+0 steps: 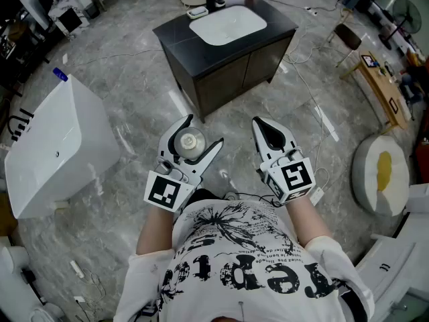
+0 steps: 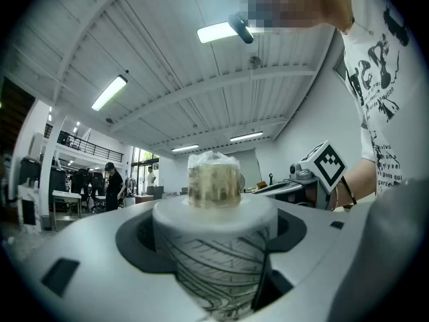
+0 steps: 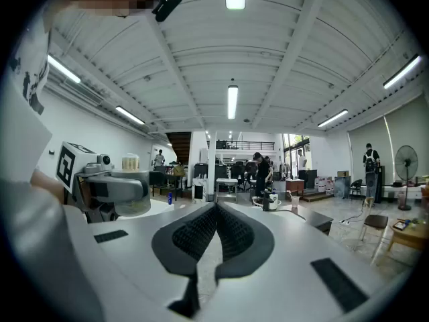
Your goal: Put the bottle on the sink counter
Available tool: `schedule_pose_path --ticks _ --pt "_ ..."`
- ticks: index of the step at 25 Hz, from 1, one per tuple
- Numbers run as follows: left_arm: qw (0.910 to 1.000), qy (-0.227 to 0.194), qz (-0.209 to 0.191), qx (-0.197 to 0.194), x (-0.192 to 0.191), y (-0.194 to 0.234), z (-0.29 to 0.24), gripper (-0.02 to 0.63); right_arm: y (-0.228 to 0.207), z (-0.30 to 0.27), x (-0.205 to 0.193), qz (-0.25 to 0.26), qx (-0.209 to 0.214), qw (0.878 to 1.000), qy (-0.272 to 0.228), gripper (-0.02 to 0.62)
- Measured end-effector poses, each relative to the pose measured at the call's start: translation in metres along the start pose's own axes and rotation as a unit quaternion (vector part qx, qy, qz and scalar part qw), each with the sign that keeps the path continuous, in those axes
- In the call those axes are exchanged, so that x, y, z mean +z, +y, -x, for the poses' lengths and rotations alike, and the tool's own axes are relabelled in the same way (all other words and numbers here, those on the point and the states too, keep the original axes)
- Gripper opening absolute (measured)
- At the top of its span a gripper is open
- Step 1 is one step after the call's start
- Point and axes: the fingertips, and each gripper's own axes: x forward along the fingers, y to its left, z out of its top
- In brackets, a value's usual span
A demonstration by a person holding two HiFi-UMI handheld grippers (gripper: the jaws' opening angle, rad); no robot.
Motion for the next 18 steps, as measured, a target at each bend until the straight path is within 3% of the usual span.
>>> schedule_pose_path --ticks 18 --pt "0.9999 0.014 -0.006 0.006 -0.012 -0.017 -0.036 0.347 -0.040 0.015 -0.010 -0.012 0.005 1.000 -0.013 0.015"
